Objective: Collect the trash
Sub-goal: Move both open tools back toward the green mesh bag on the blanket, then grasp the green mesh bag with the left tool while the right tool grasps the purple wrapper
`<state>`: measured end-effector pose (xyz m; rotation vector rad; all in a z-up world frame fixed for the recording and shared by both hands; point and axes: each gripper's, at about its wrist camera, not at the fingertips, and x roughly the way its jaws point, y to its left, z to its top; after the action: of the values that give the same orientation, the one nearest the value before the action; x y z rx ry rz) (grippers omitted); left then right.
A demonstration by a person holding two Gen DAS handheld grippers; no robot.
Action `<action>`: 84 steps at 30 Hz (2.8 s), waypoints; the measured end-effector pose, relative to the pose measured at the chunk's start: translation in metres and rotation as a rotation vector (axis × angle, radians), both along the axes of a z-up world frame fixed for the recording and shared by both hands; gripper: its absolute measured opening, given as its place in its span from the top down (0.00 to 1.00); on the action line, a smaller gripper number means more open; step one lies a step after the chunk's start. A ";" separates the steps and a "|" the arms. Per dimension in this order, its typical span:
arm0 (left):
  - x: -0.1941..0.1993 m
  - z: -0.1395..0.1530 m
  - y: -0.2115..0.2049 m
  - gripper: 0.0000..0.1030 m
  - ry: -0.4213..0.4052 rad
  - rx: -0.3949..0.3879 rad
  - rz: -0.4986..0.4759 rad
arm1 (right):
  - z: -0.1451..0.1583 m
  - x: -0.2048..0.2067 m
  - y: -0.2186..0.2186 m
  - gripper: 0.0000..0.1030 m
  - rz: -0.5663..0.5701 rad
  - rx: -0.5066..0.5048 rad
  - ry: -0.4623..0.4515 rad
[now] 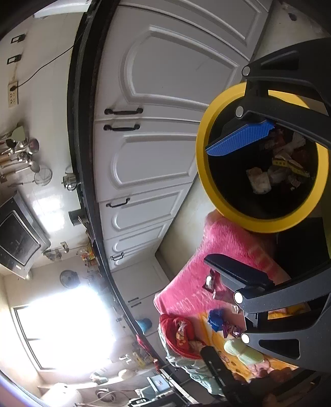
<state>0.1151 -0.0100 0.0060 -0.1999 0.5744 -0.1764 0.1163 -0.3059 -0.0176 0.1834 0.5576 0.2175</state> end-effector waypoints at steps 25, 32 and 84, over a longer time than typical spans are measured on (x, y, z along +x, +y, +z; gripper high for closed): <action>-0.022 0.013 0.140 0.11 -0.031 -0.024 0.256 | 0.024 0.005 0.117 0.15 0.231 -0.032 0.001; -0.029 0.011 0.166 0.11 -0.022 -0.018 0.294 | 0.025 0.009 0.153 0.15 0.285 -0.035 0.024; -0.007 -0.105 0.194 0.31 0.367 -0.019 0.163 | -0.095 0.096 0.224 0.82 0.266 -0.093 0.334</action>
<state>0.1076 0.1840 -0.0986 -0.2995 0.9172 0.0152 0.2118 -0.0816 -0.1130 0.0537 0.9242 0.4222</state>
